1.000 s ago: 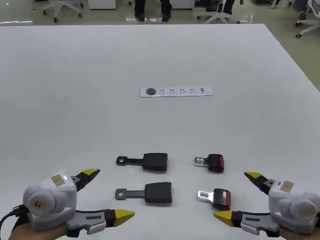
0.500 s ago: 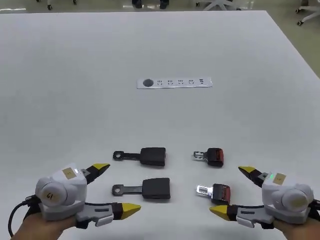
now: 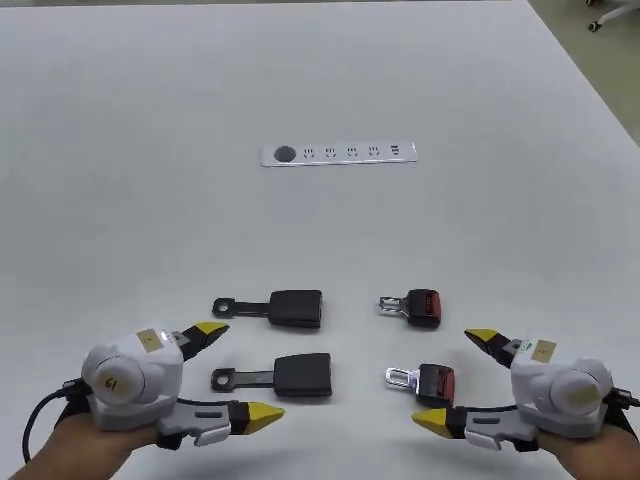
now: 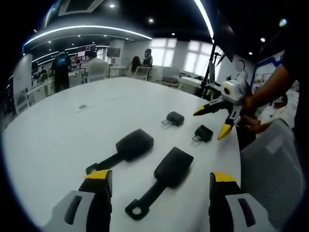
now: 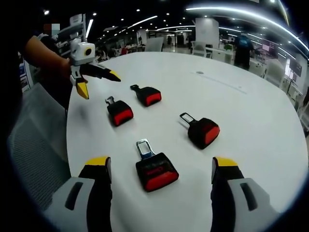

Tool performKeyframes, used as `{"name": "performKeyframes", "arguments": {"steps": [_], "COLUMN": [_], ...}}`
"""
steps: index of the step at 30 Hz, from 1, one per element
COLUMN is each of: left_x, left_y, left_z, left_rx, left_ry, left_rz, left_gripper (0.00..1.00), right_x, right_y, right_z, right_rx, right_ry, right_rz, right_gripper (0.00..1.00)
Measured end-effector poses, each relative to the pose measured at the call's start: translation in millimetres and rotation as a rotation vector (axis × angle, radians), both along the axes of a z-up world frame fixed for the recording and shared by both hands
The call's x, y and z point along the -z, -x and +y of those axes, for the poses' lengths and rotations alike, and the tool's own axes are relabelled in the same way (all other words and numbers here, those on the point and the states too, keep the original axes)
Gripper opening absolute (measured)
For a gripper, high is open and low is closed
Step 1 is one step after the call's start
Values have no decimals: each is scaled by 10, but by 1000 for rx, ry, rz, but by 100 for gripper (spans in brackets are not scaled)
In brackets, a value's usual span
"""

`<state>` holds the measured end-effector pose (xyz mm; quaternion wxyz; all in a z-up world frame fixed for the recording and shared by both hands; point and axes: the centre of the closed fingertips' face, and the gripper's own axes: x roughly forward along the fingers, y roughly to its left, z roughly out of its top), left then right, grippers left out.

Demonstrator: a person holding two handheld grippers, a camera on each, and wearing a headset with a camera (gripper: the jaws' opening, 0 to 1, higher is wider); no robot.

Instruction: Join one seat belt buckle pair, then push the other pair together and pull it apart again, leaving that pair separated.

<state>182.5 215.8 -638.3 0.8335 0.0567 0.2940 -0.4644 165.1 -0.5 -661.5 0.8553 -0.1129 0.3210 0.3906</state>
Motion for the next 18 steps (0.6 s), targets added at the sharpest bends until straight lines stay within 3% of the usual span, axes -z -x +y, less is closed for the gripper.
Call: {"name": "performKeyframes", "arguments": {"steps": [9, 18], "left_x": [59, 189], "left_y": [14, 53], "left_z": [-175, -356], "left_rx": [77, 180], "left_ry": [-20, -66], "left_rz": [2, 2], "left_gripper": [80, 73], "right_x": [114, 184], "right_y": [13, 32], "right_z": [4, 33], "right_rx": [-33, -79], "right_ry": [12, 25], "right_rz": [32, 69], "right_gripper": [84, 77]}}
